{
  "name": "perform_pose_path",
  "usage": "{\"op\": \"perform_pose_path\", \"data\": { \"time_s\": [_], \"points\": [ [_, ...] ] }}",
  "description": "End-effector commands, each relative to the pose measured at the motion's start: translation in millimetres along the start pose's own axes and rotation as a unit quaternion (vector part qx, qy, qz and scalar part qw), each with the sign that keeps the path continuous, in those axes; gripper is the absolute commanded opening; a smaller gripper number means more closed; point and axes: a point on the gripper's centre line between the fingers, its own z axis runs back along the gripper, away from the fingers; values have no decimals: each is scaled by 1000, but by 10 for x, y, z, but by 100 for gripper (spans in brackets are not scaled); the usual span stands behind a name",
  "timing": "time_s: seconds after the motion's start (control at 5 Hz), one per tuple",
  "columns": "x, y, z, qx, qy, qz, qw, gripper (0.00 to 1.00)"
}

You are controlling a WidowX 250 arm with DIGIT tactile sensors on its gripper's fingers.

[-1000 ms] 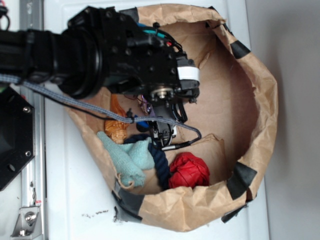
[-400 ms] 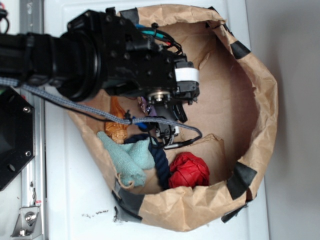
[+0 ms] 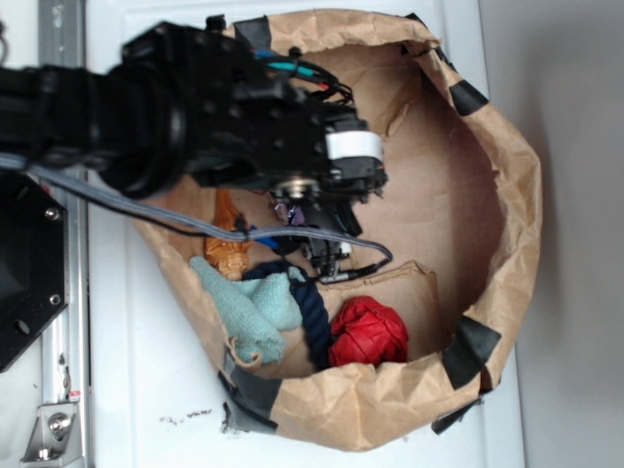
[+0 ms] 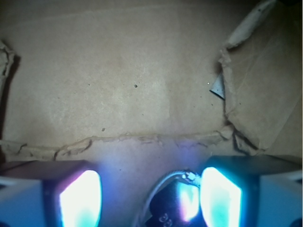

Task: Grab the silver keys.

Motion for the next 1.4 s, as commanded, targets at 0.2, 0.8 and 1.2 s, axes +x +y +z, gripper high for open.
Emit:
{"op": "perform_pose_path", "data": {
  "time_s": [0.2, 0.8, 1.2],
  "points": [
    [-230, -42, 24, -12, 1, -17, 1000, 0],
    [-149, -20, 66, -17, 0, -29, 999, 0],
    [-167, 18, 129, -24, 4, -24, 999, 0]
  ]
}}
